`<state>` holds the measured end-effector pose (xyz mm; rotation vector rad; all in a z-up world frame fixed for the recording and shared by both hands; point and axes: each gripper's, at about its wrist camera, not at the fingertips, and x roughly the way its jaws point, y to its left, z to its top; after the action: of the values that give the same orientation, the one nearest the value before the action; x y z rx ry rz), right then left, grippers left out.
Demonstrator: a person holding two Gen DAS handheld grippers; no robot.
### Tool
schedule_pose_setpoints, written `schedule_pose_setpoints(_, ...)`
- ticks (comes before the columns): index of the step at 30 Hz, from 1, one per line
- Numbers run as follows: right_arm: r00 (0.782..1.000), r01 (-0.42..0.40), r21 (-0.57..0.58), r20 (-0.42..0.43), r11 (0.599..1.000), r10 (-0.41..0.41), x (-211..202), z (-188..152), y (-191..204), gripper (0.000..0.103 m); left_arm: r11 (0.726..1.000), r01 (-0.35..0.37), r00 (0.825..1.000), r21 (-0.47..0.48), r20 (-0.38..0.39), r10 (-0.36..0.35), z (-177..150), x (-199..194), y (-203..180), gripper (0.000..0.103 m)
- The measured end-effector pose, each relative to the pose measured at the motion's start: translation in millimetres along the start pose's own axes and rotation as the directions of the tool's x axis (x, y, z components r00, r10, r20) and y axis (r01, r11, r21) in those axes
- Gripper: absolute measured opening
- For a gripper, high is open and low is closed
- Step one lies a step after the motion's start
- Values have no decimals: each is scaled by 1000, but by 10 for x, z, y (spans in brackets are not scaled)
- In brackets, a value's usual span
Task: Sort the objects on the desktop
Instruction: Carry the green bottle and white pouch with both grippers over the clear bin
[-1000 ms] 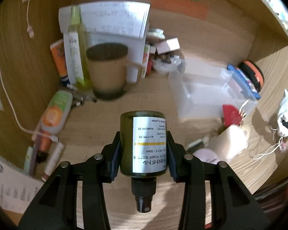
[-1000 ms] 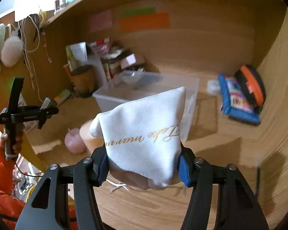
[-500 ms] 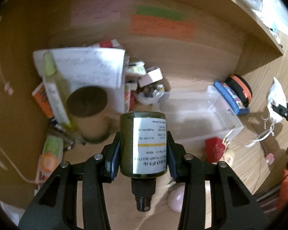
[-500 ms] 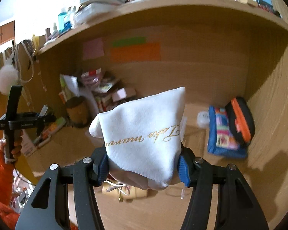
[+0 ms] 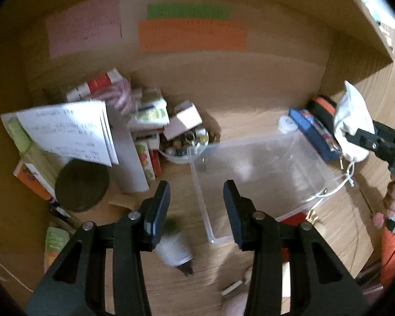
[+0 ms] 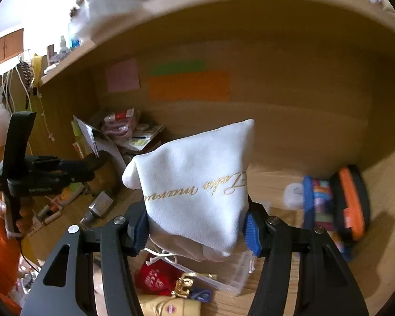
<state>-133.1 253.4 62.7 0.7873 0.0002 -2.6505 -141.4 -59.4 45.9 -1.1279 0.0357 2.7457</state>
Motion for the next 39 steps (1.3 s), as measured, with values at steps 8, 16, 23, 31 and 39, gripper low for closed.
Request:
schedule_pose_setpoints(8,997,-48,41,-65,998,50,374,-112,-78,54,995,-50,995,-90,-87,43,-482,188,470,66)
schedule_pose_setpoints(16,993,-53,50,-106,997,58,626,-152,-123,54,952,-164,969,-259,-222,107,-1039,346,1124,69)
schedule_pose_setpoints(23,987,-69,54,-141,996,76,789,-211,-82,54,971,-132,959,-202,-272,74,-1128,750,980,70)
schedule_pose_setpoints(31,984,-60,42,-167,997,67,839,-258,-109,55,969,-121,968,-217,-240,68,-1118,835,943,42)
schedule_pose_setpoints(39,979,-84,67,-180,994,94,930,-300,-135,55,968,-83,979,-238,-203,34,-1240,654,838,40)
